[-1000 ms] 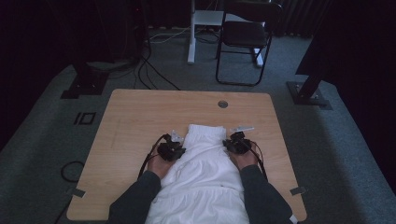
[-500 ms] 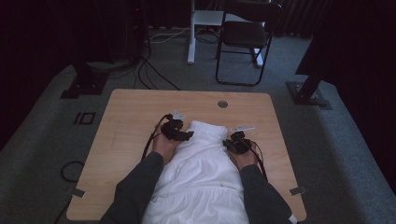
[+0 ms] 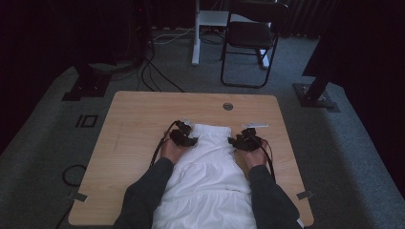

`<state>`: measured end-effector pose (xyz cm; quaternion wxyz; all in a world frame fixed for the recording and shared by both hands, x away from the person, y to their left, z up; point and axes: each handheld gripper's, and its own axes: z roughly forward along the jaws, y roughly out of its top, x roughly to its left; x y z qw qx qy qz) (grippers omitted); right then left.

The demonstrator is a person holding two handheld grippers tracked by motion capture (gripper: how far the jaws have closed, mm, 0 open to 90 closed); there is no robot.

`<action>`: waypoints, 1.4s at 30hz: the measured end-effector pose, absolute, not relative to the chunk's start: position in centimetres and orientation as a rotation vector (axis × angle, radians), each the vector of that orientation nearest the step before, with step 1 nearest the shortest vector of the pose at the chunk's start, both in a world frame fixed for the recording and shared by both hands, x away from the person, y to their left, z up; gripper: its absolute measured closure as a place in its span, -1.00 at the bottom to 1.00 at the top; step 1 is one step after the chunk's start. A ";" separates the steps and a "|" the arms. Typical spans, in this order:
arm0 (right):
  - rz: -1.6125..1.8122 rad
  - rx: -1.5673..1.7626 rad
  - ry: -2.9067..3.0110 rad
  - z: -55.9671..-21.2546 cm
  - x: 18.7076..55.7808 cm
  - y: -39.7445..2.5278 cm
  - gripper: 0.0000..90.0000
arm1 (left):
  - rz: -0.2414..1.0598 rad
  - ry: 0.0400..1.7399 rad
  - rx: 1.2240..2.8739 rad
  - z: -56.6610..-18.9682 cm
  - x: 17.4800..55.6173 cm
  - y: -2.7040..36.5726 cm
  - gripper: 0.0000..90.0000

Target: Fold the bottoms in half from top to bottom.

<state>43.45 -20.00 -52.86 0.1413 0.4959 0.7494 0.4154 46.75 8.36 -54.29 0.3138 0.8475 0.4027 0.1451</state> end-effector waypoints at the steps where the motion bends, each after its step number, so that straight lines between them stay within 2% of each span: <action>1: 1.200 1.422 2.157 -52.7 43.5 -19.8 -0.17 | 0.385 1.062 2.232 -54.3 46.7 8.4 0.27; 3: 1.192 1.413 2.204 -53.0 44.0 -19.2 -0.43 | 0.388 1.061 2.228 -54.4 46.7 8.4 0.27; 5: 1.076 1.417 2.256 -53.9 44.7 -18.2 -0.52 | 0.389 1.065 2.222 -54.4 46.6 8.4 0.27; 11: 0.950 1.364 2.279 -55.2 45.2 -17.0 -0.37 | 0.372 1.052 2.210 -54.5 46.3 8.3 0.24; 12: 0.924 1.350 2.270 -55.2 45.2 -16.8 -0.28 | 0.360 1.048 2.209 -54.5 46.2 8.2 0.24; 14: 0.902 1.340 2.277 -55.0 45.3 -16.5 0.03 | 0.331 1.042 2.215 -54.4 46.1 8.0 0.24; 16: 0.893 1.354 2.272 -54.8 45.5 -16.5 0.22 | 0.355 1.043 2.235 -54.3 45.9 7.7 0.33; 17: 0.893 1.354 2.272 -54.8 45.5 -16.5 0.22 | 0.355 1.043 2.235 -54.3 45.9 7.7 0.42; 18: 0.893 1.363 2.269 -54.8 45.6 -16.5 0.34 | 0.334 1.039 2.236 -54.3 45.8 7.4 0.42; 19: 0.913 1.390 2.270 -54.7 45.8 -16.6 0.74 | 0.315 1.034 2.232 -54.3 45.9 7.3 0.67; 20: 0.941 1.410 2.274 -54.7 46.0 -16.6 0.82 | 0.295 1.033 2.225 -54.3 45.9 7.3 0.78; 23: 0.959 1.432 2.272 -54.7 46.3 -16.5 0.85 | 0.279 1.034 2.212 -54.4 46.0 7.4 0.91; 26: 1.042 1.425 2.302 -54.1 47.1 -17.2 0.87 | 0.342 1.058 2.183 -53.3 46.9 8.3 0.94; 33: 1.171 1.332 2.245 -48.9 48.5 -17.6 0.87 | 0.513 0.988 2.093 -46.0 48.4 8.8 0.95; 39: 1.331 1.144 2.107 -41.5 49.2 -18.2 0.85 | 0.654 0.901 1.991 -38.5 48.9 9.3 0.94; 42: 1.359 1.109 2.089 -38.8 49.3 -18.2 0.85 | 0.703 0.873 1.971 -36.3 48.7 9.4 0.94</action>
